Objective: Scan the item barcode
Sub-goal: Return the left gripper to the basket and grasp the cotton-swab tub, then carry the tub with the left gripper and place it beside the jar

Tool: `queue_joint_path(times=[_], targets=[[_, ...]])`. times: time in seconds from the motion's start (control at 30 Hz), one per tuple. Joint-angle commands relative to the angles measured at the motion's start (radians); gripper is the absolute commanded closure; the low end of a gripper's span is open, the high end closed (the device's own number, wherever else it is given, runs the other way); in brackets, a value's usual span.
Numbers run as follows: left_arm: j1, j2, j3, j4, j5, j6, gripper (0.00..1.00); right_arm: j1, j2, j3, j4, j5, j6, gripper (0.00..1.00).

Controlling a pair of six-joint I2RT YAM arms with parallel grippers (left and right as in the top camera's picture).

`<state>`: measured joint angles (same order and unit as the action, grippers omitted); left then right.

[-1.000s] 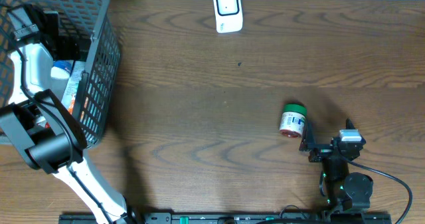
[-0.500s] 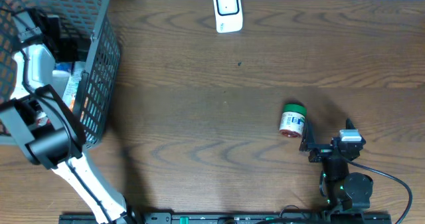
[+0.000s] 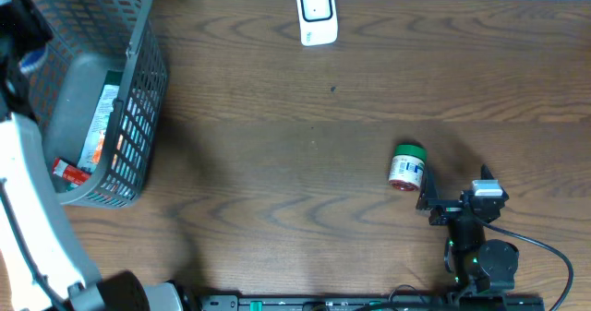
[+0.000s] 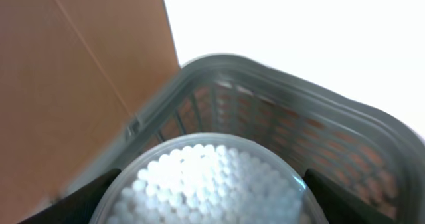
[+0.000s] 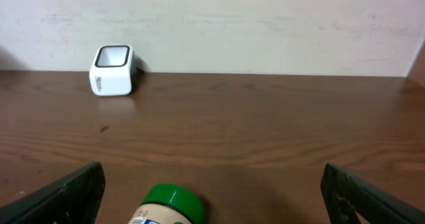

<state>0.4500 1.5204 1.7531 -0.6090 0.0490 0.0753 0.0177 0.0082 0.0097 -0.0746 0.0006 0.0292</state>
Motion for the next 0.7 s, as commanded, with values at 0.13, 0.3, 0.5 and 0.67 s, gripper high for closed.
queue_joint_path(times=[0.13, 0.3, 0.5, 0.67], targets=[[0.002, -0.17, 0.007, -0.221, 0.303, -0.164, 0.25, 0.003, -0.002, -0.004, 0.0, 0.01, -0.015, 0.01], [-0.014, -0.243, 0.007, -0.407, 0.517, -0.164, 0.29, 0.003, -0.002, -0.004, 0.0, 0.01, -0.015, 0.01], [-0.223, -0.241, -0.05, -0.591, 0.531, -0.124, 0.29, 0.003, -0.002, -0.004, 0.0, 0.01, -0.015, 0.01], [-0.5, -0.195, -0.17, -0.54, 0.531, -0.114, 0.29, 0.003, -0.002, -0.004, 0.0, 0.01, -0.015, 0.01]])
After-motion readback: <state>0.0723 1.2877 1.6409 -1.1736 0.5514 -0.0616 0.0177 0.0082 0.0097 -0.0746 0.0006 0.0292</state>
